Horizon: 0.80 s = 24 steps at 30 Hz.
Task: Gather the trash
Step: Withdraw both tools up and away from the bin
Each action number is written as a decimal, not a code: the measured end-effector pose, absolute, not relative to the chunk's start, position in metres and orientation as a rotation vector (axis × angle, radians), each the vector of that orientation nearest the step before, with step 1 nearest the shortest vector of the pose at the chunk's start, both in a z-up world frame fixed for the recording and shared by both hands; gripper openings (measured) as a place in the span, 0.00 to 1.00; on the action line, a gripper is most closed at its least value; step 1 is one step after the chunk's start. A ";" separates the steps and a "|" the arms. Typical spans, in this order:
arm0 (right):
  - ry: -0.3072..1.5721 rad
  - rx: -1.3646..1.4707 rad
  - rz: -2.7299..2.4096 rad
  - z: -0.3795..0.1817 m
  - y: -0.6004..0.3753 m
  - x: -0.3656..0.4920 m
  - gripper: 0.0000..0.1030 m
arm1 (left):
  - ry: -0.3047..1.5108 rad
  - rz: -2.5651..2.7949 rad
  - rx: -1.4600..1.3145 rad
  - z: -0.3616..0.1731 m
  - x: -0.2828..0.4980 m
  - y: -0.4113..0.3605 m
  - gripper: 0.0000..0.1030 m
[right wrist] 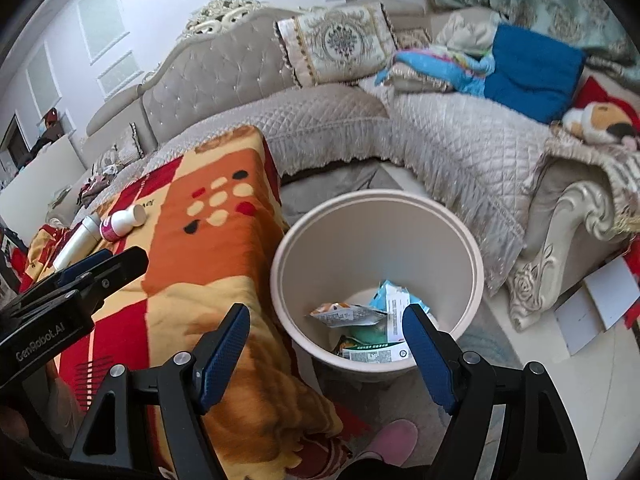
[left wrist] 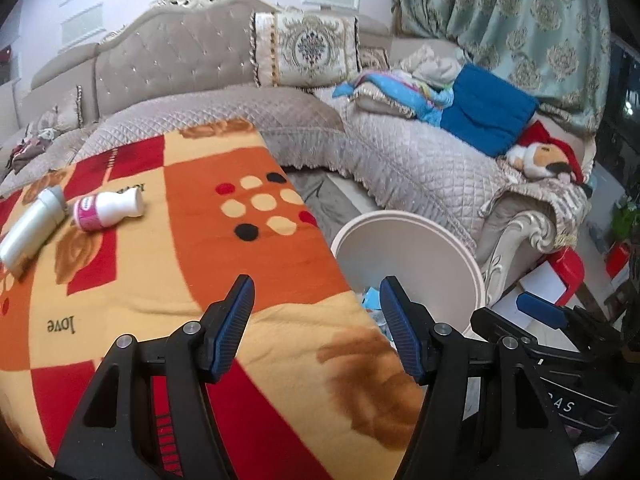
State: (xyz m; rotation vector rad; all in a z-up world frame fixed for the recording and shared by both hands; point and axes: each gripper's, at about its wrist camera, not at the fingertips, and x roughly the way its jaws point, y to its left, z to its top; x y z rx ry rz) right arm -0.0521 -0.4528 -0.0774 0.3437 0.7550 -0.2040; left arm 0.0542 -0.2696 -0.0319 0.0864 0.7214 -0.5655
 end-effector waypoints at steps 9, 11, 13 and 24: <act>0.652 0.301 -0.284 -0.053 -0.426 -0.076 0.74 | 0.640 -0.543 0.061 -0.018 0.031 -0.239 0.62; 0.626 0.281 -0.295 -0.047 -0.421 -0.082 0.74 | 0.636 -0.545 0.053 -0.017 0.027 -0.235 0.62; 0.604 0.266 -0.302 -0.042 -0.415 -0.086 0.75 | 0.627 -0.538 0.054 -0.017 0.023 -0.232 0.62; 0.542 0.205 -0.304 -0.025 -0.400 -0.099 0.84 | 0.593 -0.527 0.043 -0.014 0.015 -0.221 0.62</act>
